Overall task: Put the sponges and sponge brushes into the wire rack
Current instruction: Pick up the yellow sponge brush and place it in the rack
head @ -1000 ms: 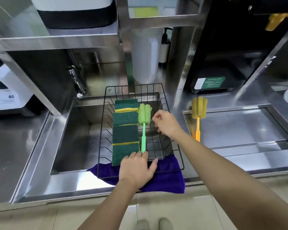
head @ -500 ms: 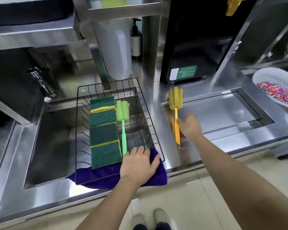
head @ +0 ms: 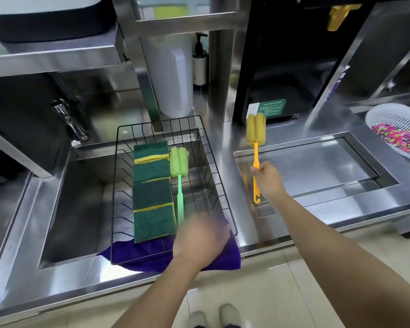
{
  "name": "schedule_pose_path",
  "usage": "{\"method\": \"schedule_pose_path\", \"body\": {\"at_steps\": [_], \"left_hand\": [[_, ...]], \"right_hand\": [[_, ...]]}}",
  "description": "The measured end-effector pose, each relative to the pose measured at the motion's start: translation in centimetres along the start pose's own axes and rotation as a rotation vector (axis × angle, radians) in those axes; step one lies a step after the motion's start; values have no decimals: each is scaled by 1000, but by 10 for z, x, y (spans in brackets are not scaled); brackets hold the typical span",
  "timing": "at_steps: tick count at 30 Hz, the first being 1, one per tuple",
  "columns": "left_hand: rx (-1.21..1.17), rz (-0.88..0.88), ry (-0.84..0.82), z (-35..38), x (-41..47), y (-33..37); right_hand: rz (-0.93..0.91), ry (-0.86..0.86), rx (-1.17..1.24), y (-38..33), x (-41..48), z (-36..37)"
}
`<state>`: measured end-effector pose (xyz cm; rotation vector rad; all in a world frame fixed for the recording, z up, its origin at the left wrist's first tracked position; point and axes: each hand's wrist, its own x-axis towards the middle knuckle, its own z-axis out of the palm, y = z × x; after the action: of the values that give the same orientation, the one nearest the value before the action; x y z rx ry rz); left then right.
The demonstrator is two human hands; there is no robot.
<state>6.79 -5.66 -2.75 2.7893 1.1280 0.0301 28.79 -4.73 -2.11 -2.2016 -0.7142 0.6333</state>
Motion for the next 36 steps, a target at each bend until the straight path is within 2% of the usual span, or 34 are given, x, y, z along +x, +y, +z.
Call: {"method": "schedule_pose_path", "body": {"at_steps": [6, 11, 17, 24, 32, 36], "left_hand": [[-27, 14, 58, -3, -2, -2], [-30, 16, 85, -7, -8, -10], [-22, -40, 179, -6, -15, -30], [-17, -29, 246, 1, -13, -30], [-32, -46, 257, 3, -12, -30], [-57, -52, 253, 2, -13, -28]], "right_hand": [[-184, 28, 161, -50, -10, -4], [-222, -198, 176, -86, -30, 18], [-193, -462, -50, -93, -46, 65], [-124, -503, -271, -78, -50, 98], [-108, -671, -578, -81, -56, 106], [-76, -767, -651, -82, -57, 105]]}}
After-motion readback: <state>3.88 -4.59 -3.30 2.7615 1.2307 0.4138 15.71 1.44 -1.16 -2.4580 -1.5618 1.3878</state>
